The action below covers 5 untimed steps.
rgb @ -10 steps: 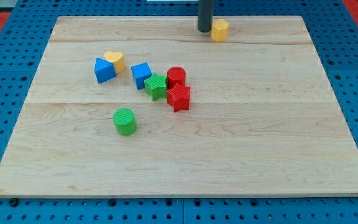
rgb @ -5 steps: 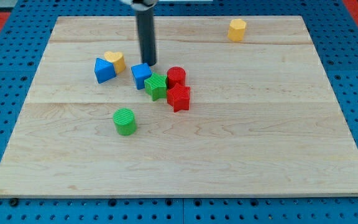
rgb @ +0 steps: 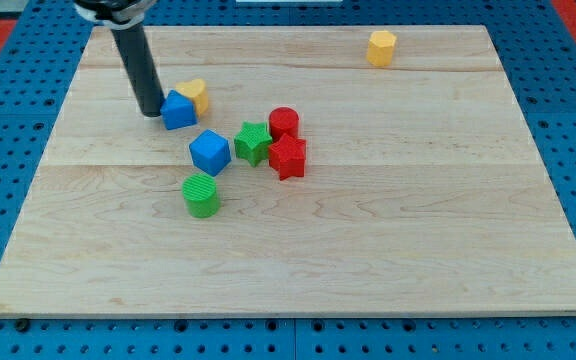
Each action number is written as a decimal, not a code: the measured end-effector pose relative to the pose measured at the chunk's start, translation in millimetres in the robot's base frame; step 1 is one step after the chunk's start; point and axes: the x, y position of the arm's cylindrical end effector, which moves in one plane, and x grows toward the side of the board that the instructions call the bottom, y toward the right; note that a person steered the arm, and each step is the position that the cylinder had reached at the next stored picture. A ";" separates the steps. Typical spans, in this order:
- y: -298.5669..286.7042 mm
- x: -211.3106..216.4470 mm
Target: Move the yellow heart to the top of the blue triangle
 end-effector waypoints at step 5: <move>-20.8 -109.5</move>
